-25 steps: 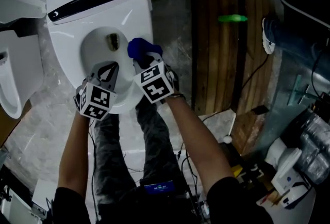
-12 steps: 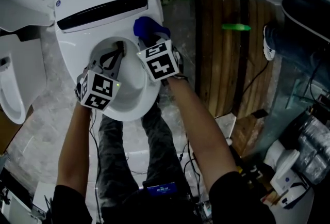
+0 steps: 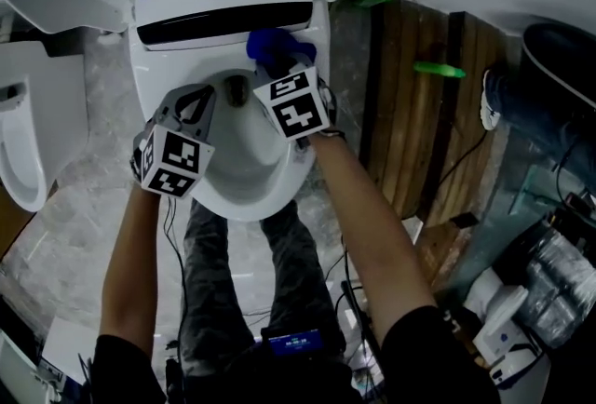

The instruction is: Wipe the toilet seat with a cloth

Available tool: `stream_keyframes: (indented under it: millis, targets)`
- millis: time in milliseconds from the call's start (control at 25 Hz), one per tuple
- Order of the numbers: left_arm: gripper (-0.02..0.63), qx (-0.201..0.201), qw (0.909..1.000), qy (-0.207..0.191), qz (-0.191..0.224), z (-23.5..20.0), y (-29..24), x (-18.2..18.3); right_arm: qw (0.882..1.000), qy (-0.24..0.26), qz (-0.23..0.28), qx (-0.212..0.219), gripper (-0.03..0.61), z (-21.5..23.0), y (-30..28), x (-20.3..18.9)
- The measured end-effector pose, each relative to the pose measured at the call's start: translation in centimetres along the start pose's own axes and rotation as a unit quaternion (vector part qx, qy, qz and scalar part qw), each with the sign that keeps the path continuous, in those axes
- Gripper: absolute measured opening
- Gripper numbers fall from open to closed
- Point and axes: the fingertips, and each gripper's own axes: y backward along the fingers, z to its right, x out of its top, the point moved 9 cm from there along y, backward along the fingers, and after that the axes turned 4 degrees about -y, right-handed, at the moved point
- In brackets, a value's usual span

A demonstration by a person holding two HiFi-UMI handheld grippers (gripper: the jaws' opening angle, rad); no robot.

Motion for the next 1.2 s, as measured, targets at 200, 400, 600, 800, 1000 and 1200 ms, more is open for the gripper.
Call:
stream_keyframes:
  millis: [200,400,600,800,1000,1200]
  targets:
    - [0.012,0.011,0.9997,0.021,-0.008,-1.4,1.5,-2.8,1.000,0.019,-0.003,0.010,0.051,-2.9,-1.7,1.2]
    - [0.012,0.019,0.9991,0.038,-0.008,-2.5,3.0,-4.7,0.999,0.035,-0.011,0.023,0.051,-5.9,-3.2,2.1]
    - [0.012,0.023,0.9984,0.051,-0.009,-3.5,4.6,-6.4,0.998,0.048,-0.019,0.040,0.049,-9.2,-4.8,2.9]
    - [0.012,0.028,0.9976,0.062,-0.013,-4.3,5.7,-8.2,0.996,0.063,-0.020,0.056,0.051,-12.3,-6.0,4.0]
    - [0.012,0.028,0.9972,0.069,-0.014,-4.0,6.3,-9.0,0.993,0.076,-0.031,0.082,0.051,-15.0,-6.6,4.4]
    - [0.012,0.033,0.9964,0.077,-0.018,-2.9,7.1,-9.7,0.986,0.107,-0.049,0.115,0.051,-17.3,-6.7,3.4]
